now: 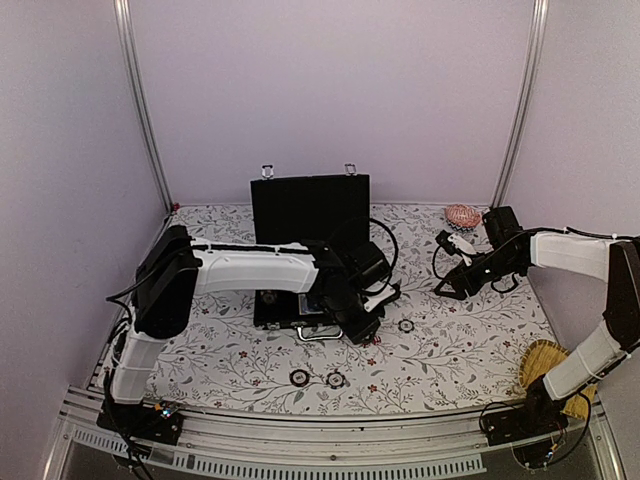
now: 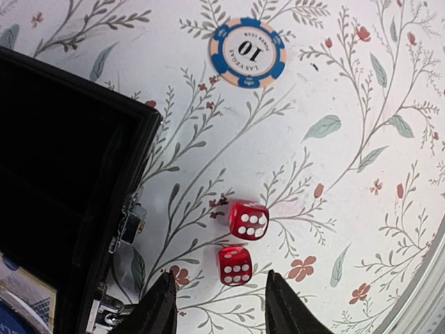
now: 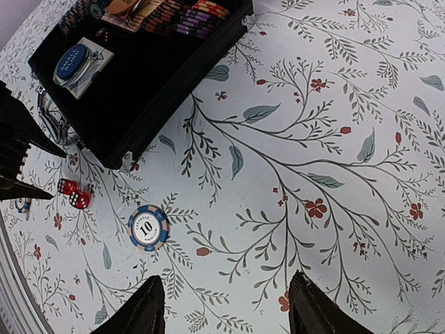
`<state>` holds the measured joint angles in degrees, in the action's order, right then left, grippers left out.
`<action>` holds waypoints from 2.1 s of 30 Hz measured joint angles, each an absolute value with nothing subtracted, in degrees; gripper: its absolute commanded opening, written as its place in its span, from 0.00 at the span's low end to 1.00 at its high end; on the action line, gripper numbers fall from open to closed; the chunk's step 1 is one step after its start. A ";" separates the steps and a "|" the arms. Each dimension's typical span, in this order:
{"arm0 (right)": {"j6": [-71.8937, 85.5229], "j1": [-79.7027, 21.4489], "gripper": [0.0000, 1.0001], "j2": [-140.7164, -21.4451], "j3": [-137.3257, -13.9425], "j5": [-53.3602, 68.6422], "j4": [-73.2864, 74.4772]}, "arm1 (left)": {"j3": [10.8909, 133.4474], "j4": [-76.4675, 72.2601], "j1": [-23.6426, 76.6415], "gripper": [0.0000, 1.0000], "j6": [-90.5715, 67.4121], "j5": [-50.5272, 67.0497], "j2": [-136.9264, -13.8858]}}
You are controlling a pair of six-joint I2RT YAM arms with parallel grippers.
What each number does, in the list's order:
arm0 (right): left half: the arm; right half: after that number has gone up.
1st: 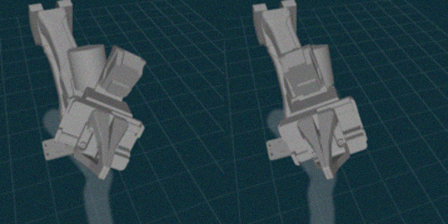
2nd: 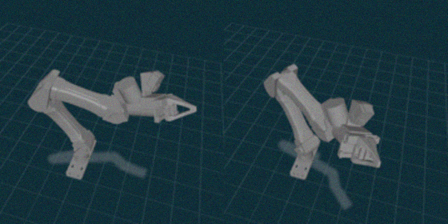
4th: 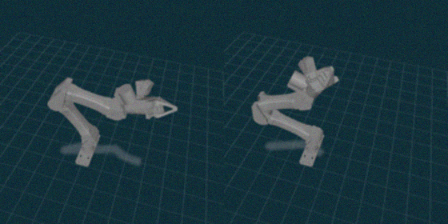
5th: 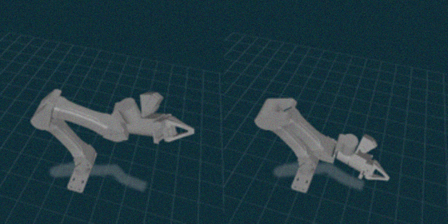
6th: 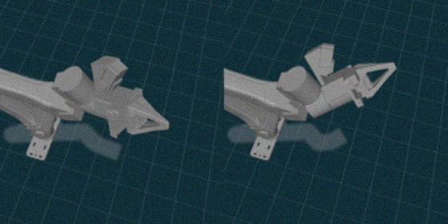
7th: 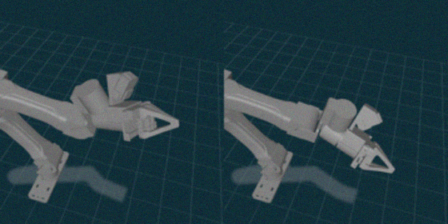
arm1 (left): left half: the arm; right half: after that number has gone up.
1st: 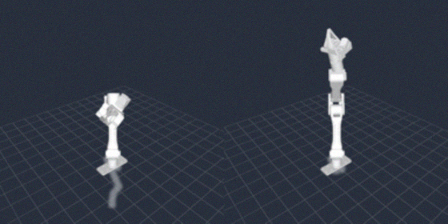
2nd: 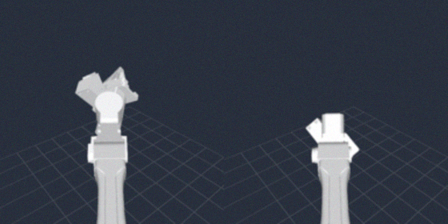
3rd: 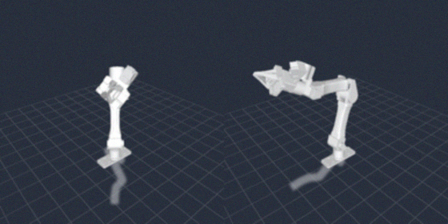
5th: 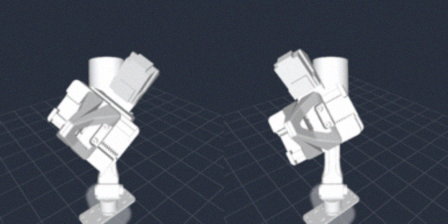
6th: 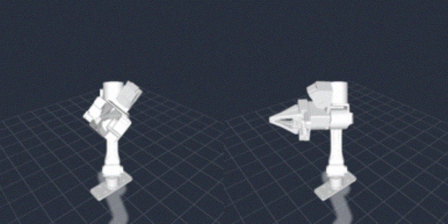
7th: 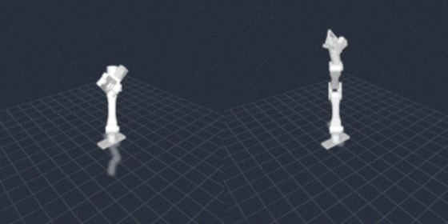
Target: Pack up texas hold em set
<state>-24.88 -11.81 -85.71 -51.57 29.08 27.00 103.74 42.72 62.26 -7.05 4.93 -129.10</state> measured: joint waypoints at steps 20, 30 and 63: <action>-25.12 -11.81 0.62 -85.69 -51.57 29.08 27.00 | 105.67 44.62 62.85 0.32 -6.44 4.32 -132.29; -25.15 -11.81 0.62 -85.71 -51.57 29.08 27.00 | 106.61 45.39 62.89 0.11 -5.78 4.51 -132.79; -25.30 -11.81 0.62 -86.37 -51.57 29.08 27.05 | 109.71 49.84 47.33 0.14 -20.25 -7.88 -125.64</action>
